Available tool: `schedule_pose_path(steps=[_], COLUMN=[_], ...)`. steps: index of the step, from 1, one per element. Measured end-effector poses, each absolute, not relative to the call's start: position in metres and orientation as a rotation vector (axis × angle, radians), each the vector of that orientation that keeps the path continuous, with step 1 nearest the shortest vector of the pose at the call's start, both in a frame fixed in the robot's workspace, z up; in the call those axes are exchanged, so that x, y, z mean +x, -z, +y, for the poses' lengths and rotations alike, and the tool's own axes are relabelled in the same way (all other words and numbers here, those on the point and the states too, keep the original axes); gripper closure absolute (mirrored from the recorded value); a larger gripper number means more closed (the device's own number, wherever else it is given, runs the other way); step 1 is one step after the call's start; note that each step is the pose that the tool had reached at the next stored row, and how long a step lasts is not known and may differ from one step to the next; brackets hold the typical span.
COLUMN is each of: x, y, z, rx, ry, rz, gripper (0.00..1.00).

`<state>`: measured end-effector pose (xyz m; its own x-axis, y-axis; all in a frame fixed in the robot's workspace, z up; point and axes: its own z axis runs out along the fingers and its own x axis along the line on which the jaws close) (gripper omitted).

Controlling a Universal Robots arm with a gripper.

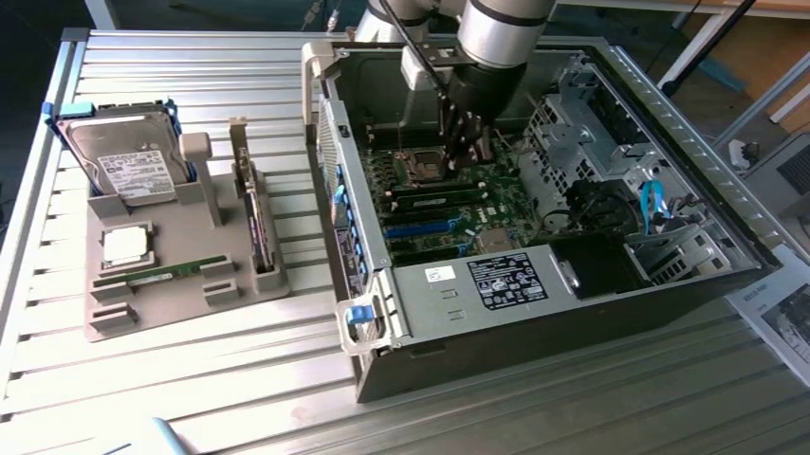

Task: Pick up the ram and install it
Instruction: 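Press down the ram until it locks into place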

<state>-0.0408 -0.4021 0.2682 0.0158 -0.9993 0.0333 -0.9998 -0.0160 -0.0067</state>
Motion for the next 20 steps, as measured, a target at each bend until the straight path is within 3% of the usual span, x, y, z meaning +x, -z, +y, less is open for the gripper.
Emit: schedule_pose_path(steps=[12, 20], x=[0.017, 0.02], y=[-0.267, -0.267], z=[-0.402, -0.402], rx=[2.208, 2.207], ry=[-0.006, -0.005], rz=[-2.172, -2.171], gripper=[0.9, 0.9])
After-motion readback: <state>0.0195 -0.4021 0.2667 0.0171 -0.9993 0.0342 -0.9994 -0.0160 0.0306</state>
